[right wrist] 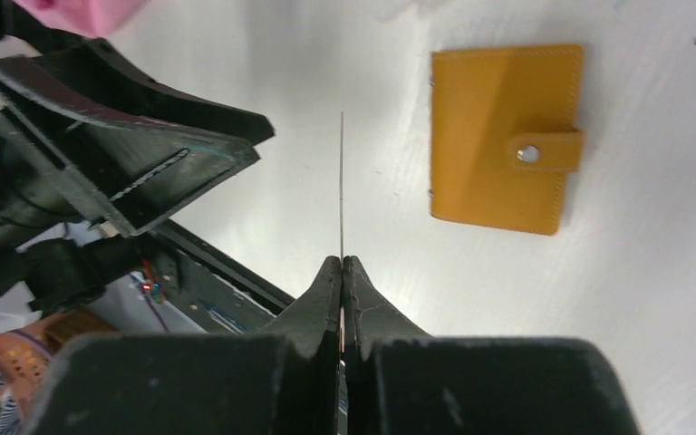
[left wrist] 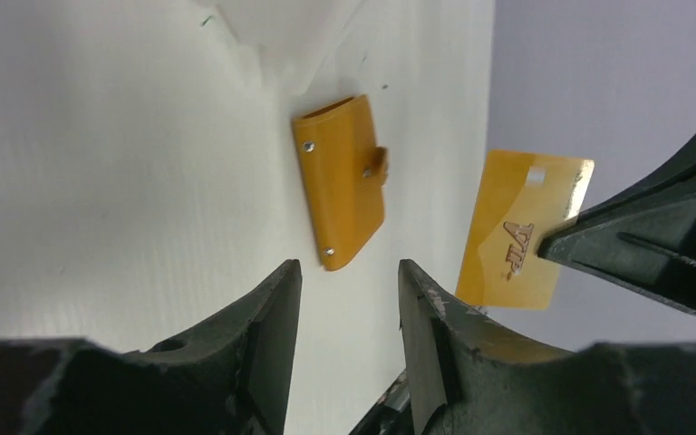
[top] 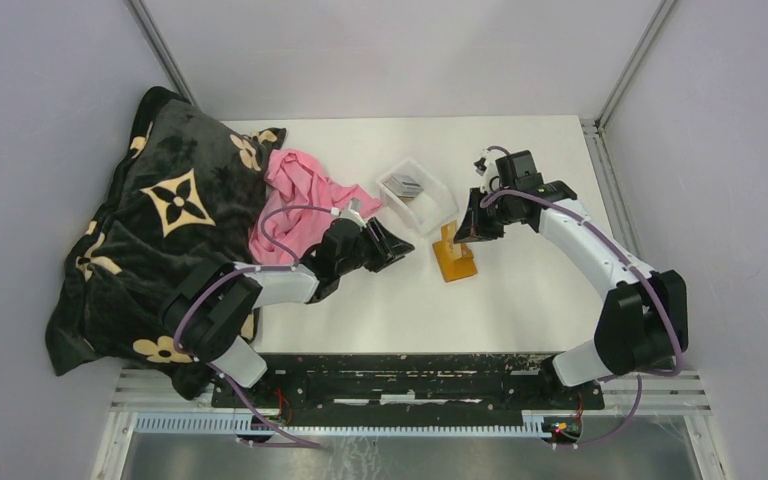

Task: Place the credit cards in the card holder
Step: Open the card holder at the center of the board.

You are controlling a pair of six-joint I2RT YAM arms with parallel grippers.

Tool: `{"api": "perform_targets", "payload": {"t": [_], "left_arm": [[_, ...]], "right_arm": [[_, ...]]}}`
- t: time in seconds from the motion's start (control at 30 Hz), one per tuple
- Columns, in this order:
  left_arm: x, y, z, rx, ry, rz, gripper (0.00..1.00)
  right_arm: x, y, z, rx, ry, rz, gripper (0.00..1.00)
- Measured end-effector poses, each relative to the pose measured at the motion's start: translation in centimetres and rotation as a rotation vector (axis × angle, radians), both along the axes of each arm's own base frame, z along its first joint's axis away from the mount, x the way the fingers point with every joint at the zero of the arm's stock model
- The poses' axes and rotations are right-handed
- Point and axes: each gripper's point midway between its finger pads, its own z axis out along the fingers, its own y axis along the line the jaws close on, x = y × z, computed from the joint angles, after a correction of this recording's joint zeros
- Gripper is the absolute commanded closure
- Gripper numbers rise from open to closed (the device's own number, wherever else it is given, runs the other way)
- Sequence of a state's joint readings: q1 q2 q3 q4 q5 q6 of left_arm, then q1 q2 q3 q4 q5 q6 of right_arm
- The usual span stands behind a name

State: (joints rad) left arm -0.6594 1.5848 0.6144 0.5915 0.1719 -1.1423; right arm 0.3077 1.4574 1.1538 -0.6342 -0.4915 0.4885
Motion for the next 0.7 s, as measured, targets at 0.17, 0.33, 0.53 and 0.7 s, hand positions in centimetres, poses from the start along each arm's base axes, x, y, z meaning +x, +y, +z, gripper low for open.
{"api": "perform_targets", "payload": {"t": [0.17, 0.33, 0.53, 0.7], "left_arm": [[-1.8, -0.4, -2.5, 0.124, 0.014, -0.056, 0.60], [-2.5, -1.9, -3.9, 0.206, 0.015, -0.120, 0.66], [-2.3, -3.0, -4.8, 0.272, 0.019, -0.149, 0.67], [-2.1, -3.6, -5.8, 0.318, 0.029, -0.173, 0.63]], "right_arm": [[-1.4, -1.3, -3.0, -0.176, 0.077, 0.055, 0.99], [-2.2, -1.2, -4.6, -0.318, 0.106, 0.135, 0.99], [-1.9, -1.8, -5.7, -0.432, 0.109, 0.177, 0.99], [-1.4, -2.6, -6.6, -0.500, 0.125, 0.189, 0.99]]}}
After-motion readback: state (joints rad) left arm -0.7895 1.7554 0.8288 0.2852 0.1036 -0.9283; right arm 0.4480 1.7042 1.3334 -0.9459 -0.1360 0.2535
